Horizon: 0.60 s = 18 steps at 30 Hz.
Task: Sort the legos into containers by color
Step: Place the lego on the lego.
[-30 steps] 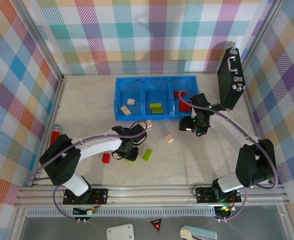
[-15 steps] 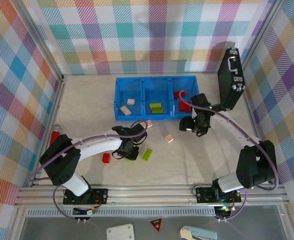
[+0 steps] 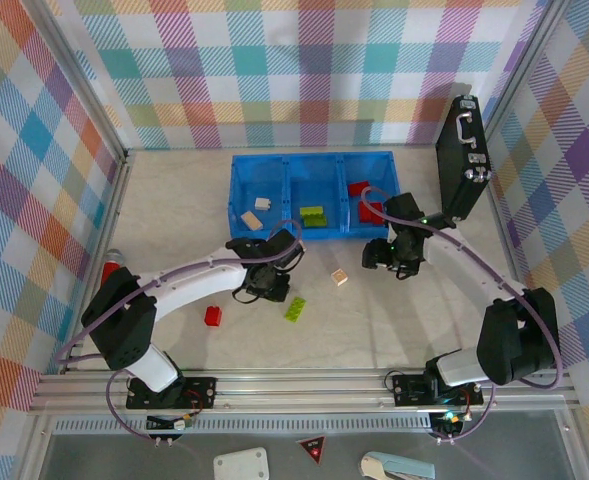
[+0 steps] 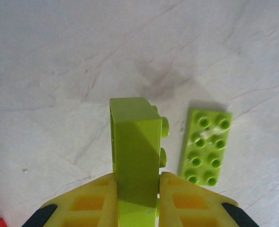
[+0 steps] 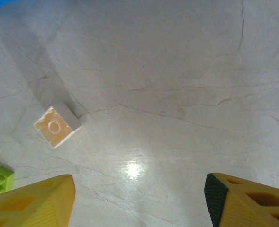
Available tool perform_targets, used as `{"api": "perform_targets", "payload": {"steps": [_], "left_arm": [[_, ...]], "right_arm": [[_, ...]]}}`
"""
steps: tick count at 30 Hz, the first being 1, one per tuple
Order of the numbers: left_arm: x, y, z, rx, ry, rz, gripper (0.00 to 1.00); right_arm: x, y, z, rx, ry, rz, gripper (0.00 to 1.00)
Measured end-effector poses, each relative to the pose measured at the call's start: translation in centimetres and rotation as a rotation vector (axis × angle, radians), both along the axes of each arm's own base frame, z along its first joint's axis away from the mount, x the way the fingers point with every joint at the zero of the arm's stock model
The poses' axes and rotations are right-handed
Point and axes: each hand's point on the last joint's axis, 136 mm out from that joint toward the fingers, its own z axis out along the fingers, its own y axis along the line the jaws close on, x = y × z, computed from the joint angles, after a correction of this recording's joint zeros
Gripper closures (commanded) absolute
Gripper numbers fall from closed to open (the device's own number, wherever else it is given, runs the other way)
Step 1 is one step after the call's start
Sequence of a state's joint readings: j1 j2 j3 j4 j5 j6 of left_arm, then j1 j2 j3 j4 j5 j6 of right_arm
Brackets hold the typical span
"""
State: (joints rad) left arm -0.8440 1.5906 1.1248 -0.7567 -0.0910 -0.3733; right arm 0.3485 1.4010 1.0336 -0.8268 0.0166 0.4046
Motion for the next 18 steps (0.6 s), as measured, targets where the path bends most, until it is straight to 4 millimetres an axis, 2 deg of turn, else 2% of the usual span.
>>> {"api": "perform_targets", "payload": {"steps": [5, 11, 18], "left_arm": [[1.6, -1.9, 2.0, -0.050, -0.043, -0.004, 0.80], [4.0, -4.4, 4.1, -0.142, -0.086, 0.002, 0.80], [8.3, -6.9, 6.3, -0.275, -0.110, 0.033, 0.80]], "right_arm": [[-1.3, -0.6, -0.4, -0.012, 0.014, -0.011, 0.27], [-2.5, -1.1, 0.0, -0.014, 0.007, -0.029, 0.27], [-3.5, -1.7, 0.3, -0.021, 0.009, -0.044, 0.27]]}}
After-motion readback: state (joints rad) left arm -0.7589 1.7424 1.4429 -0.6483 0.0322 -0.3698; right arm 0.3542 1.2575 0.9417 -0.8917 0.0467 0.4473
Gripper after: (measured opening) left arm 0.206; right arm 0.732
